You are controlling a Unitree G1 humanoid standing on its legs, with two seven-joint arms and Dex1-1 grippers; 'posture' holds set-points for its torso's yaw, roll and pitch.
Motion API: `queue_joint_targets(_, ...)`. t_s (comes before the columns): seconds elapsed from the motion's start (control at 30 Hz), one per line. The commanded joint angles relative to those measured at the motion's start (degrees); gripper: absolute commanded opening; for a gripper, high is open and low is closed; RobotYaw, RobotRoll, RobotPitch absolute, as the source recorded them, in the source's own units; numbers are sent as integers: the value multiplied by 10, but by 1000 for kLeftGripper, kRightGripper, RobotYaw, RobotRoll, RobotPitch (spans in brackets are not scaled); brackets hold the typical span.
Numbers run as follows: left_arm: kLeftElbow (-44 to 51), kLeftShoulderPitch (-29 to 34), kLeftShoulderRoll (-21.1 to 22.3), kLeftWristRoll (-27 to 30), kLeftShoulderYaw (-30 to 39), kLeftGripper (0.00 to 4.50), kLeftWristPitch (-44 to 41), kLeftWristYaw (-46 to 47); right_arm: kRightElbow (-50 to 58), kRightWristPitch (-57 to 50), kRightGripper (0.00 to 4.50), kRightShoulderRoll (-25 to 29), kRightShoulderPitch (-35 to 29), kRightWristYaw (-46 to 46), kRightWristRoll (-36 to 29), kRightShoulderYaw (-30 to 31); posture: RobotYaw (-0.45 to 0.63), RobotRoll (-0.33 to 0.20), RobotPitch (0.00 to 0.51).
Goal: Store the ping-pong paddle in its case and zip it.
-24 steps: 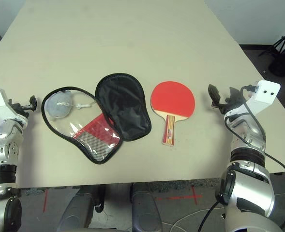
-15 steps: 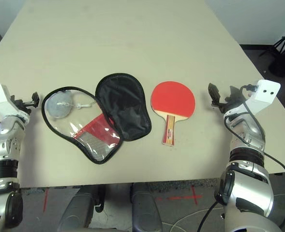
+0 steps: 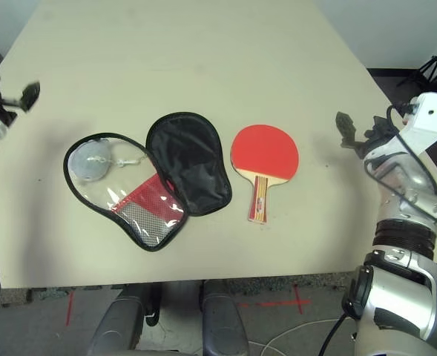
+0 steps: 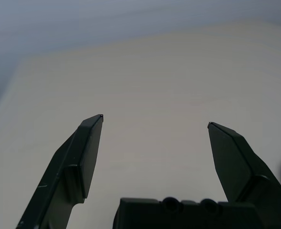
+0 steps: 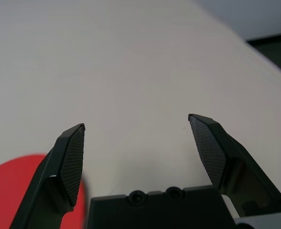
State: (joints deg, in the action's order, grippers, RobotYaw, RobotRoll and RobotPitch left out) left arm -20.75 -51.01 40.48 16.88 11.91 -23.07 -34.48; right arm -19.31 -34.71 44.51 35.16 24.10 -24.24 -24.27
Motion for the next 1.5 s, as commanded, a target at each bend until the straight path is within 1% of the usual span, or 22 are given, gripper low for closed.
queue_joint_targets(0.03, 22, -12, -3, 9, -48, 4500, -28, -74, 120, -177, 4480, 4, -26, -25, -38, 15, 52, 0, 192)
queue_joint_targets(0.1, 35, -13, -12, 16, -60, 4500, -31, -95, 189, -257, 4480, -10, -36, -53, -53, 12, 22, 0, 186)
queue_joint_targets(0.2, 64, -16, -56, 26, -101, 4500, -32, -134, 293, -423, 4480, -71, -19, -119, -75, -16, 3, 0, 180)
queue_joint_targets(0.33, 74, -5, -86, 16, -127, 4500, -24, -154, 382, -546, 4480, -118, -15, -146, -68, -31, -23, 0, 175)
queue_joint_targets(0.4, 79, 0, -105, 17, -139, 4500, -19, -157, 417, -574, 4480, -138, -24, -157, -70, -28, -37, 0, 173)
queue_joint_targets(0.53, 96, 21, -133, 8, -168, 4500, -7, -169, 449, -578, 4480, -153, -51, -178, -86, -17, -51, 0, 176)
queue_joint_targets(0.7, 127, 57, -148, -4, -205, 4500, 5, -190, 461, -578, 4480, -169, -55, -202, -105, -6, -56, 0, 181)
queue_joint_targets(0.83, 134, 71, -153, -9, -215, 4500, 3, -189, 462, -578, 4480, -172, -59, -218, -124, 8, -59, 0, 187)
queue_joint_targets(1.03, 144, 81, -165, -13, -212, 4500, -8, -178, 461, -578, 4480, -192, -57, -246, -158, 28, -52, 0, 196)
queue_joint_targets(1.1, 147, 85, -166, -16, -210, 4500, -13, -174, 456, -578, 4480, -193, -51, -251, -160, 38, -49, 0, 199)
queue_joint_targets(1.27, 153, 90, -160, -18, -203, 4500, -23, -164, 436, -578, 4480, -185, -45, -276, -199, 65, -42, 0, 206)
queue_joint_targets(1.5, 161, 94, -148, -14, -184, 4500, -36, -146, 417, -578, 4480, -197, -57, -367, -251, 82, -25, 0, 211)
